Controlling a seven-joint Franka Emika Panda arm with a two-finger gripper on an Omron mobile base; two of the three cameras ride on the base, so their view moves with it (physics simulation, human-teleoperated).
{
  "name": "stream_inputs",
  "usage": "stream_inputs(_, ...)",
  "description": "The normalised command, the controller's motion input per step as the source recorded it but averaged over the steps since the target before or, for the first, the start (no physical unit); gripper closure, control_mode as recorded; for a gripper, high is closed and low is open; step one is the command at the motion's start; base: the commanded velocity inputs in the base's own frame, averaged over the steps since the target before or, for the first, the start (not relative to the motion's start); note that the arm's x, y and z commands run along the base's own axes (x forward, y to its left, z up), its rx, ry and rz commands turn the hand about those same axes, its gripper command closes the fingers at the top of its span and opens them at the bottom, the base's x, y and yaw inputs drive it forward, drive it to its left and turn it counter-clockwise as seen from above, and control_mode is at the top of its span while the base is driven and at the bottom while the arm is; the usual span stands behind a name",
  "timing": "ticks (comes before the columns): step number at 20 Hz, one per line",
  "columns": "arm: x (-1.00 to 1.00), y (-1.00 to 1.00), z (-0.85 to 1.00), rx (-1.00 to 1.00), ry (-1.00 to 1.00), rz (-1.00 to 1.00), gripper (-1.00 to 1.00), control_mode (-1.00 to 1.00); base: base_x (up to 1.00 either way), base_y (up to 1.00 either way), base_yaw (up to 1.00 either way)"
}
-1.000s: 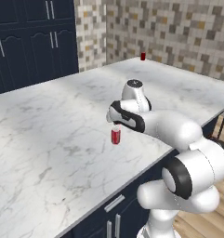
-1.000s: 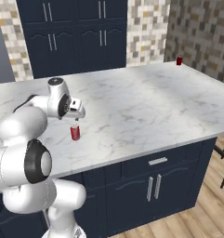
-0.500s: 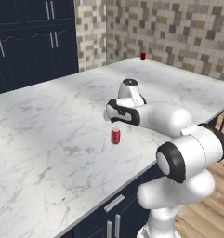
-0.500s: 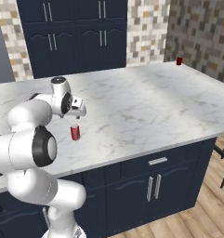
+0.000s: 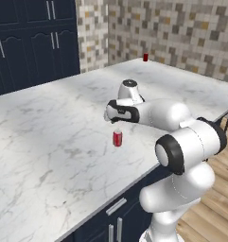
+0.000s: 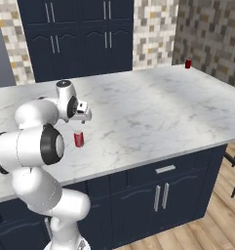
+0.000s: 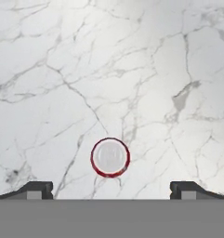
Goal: Four empty soda cans are scattered around the kitchen. Gather all the cans and cluster them next to the stove for recycling.
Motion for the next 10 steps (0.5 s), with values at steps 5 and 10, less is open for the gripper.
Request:
stream_inputs(5,0.07,0.02,-0.13,0.00,0.03,0.00,-1.00,-1.00,0.00,0.00,0.00)
stream_inputs(10,0.00,0.00,-0.19,0.00,0.04,0.00,-1.00,-1.00,0.00,0.00,0.00)
